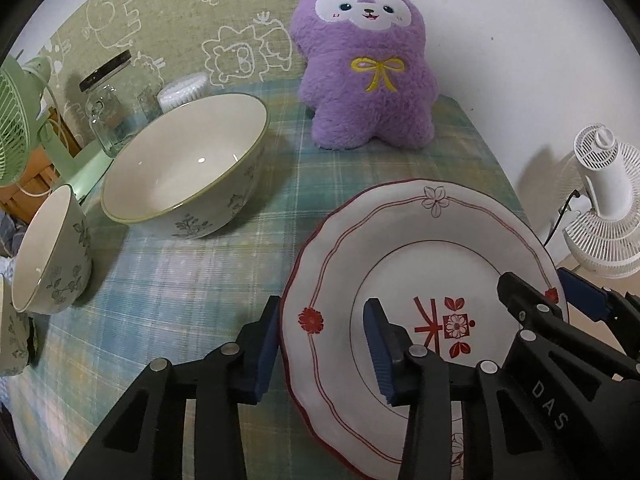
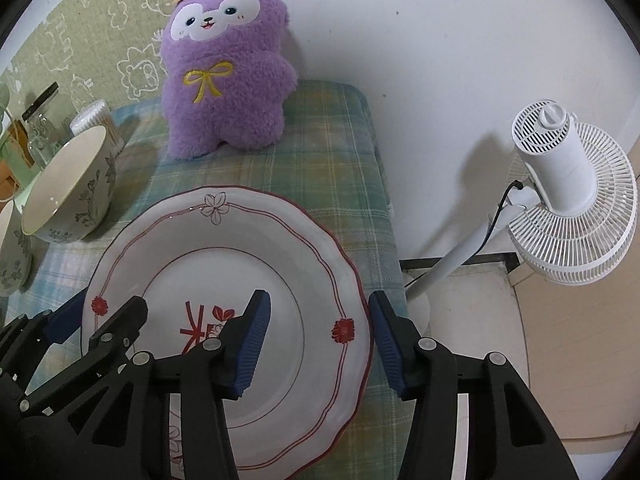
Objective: Organize plates and bowls
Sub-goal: 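Move both grippers to the red-rimmed white plate and grasp its rim, then lift the red-rimmed white plate with both grippers, then carry the red-rimmed plate onto the yellow-flower plates and open both grippers, then move both grippers to the grey glass plate and grasp its rim, then lift and carry the grey glass plate toward the white plate stack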
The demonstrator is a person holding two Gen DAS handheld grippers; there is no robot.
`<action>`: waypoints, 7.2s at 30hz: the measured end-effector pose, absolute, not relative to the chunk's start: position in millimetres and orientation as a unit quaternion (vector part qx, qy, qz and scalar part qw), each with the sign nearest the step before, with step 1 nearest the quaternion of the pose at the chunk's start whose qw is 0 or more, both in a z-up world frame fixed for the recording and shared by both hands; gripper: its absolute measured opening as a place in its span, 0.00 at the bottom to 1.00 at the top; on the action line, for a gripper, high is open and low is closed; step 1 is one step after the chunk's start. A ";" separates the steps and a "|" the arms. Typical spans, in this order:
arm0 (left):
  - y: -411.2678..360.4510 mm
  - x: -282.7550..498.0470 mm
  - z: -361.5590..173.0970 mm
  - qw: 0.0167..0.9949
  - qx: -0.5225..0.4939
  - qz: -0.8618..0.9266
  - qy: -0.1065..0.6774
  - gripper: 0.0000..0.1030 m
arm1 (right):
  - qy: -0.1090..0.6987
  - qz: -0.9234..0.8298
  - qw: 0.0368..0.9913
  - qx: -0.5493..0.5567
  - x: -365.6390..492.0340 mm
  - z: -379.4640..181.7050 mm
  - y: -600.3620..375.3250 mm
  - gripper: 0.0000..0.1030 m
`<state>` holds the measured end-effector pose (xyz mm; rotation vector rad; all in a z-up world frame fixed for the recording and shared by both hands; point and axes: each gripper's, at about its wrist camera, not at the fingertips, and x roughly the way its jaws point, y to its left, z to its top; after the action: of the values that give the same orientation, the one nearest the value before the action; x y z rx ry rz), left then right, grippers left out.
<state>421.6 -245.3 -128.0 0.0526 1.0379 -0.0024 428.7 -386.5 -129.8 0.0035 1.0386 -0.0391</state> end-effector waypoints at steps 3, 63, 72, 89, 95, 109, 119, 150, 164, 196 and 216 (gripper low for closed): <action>-246.2 420.8 -126.8 0.867 0.026 0.005 0.498 0.38 | 0.499 -0.025 0.867 -0.001 428.5 -129.5 -386.4 0.49; -192.7 238.6 -49.5 0.875 0.049 -0.056 0.478 0.36 | 0.482 -0.096 0.870 0.042 229.9 -44.2 -337.0 0.37; -197.3 203.3 -57.9 0.867 0.057 -0.078 0.489 0.36 | 0.485 -0.121 0.864 0.051 187.2 -47.4 -338.8 0.37; -210.4 169.1 -80.9 0.856 0.087 -0.098 0.500 0.36 | 0.512 -0.150 0.844 0.058 142.6 -73.8 -343.6 0.37; -214.4 165.3 -93.1 0.849 0.097 -0.097 0.510 0.36 | 0.522 -0.151 0.837 0.061 138.0 -82.6 -347.0 0.37; -224.3 167.4 -100.6 0.852 0.124 -0.081 0.502 0.36 | 0.544 -0.143 0.824 0.068 143.3 -99.0 -349.3 0.37; -229.0 167.6 -103.5 0.851 0.141 -0.074 0.500 0.44 | 0.555 -0.125 0.821 0.052 149.8 -99.7 -350.6 0.37; -111.8 198.0 -18.3 0.877 0.041 -0.040 0.477 0.83 | 0.493 -0.026 0.869 0.032 195.0 -8.0 -263.0 0.67; 15.8 220.2 4.2 0.896 0.043 -0.029 0.442 0.82 | 0.466 -0.011 0.884 0.046 214.8 20.8 -125.0 0.67; 157.2 340.0 -89.9 0.876 0.036 -0.012 0.481 0.55 | 0.490 0.016 0.871 0.035 338.8 -65.2 40.5 0.57; 160.6 346.1 -104.2 0.860 0.022 -0.020 0.510 0.35 | 0.519 0.032 0.853 0.048 348.6 -85.9 53.3 0.27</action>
<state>346.1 160.6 -104.2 0.0456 1.0707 -0.0415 348.6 53.3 -85.9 0.1004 1.0922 0.0679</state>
